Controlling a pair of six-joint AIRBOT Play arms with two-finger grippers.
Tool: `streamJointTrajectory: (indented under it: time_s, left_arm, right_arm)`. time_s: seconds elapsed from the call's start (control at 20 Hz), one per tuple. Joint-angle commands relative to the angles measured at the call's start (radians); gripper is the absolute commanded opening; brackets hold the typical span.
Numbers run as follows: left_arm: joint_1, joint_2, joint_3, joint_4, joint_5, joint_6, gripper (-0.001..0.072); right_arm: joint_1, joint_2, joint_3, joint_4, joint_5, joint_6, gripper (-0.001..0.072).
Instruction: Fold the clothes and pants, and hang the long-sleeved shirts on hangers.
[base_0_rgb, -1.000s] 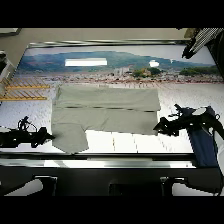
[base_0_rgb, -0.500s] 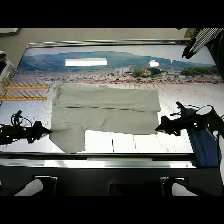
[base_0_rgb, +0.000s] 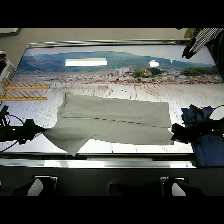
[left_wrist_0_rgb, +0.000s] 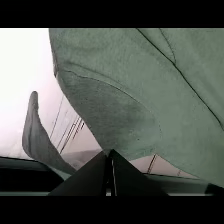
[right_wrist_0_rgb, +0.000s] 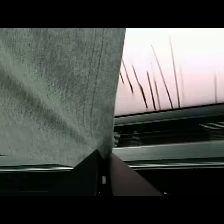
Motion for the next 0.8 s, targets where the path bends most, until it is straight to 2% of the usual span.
streamJointTrajectory:
  time_s: [0.0, 0.15, 0.3, 0.55, 0.75]
  left_arm:
    - [-0.105, -0.03, 0.048, -0.019, 0.088, -0.018, 0.0012]
    - [-0.215, -0.167, 0.158, -0.019, 0.211, -0.045, 0.0012]
    - [-0.276, -0.355, 0.309, -0.047, 0.279, -0.055, 0.0012]
    - [-0.342, -0.661, 0.582, -0.082, 0.289, -0.063, 0.0012]
    - [-0.356, -0.836, 0.778, -0.13, 0.289, -0.109, 0.0012]
  right_arm:
    - [0.001, -0.01, 0.022, 0.026, -0.108, -0.015, 0.0042]
    - [0.001, -0.089, 0.083, 0.069, -0.247, -0.047, 0.0042]
    - [0.001, -0.188, 0.178, 0.125, -0.353, -0.085, 0.0042]
    - [0.001, -0.351, 0.235, 0.225, -0.46, -0.101, 0.0042]
    - [0.001, -0.418, 0.24, 0.259, -0.553, -0.099, 0.0042]
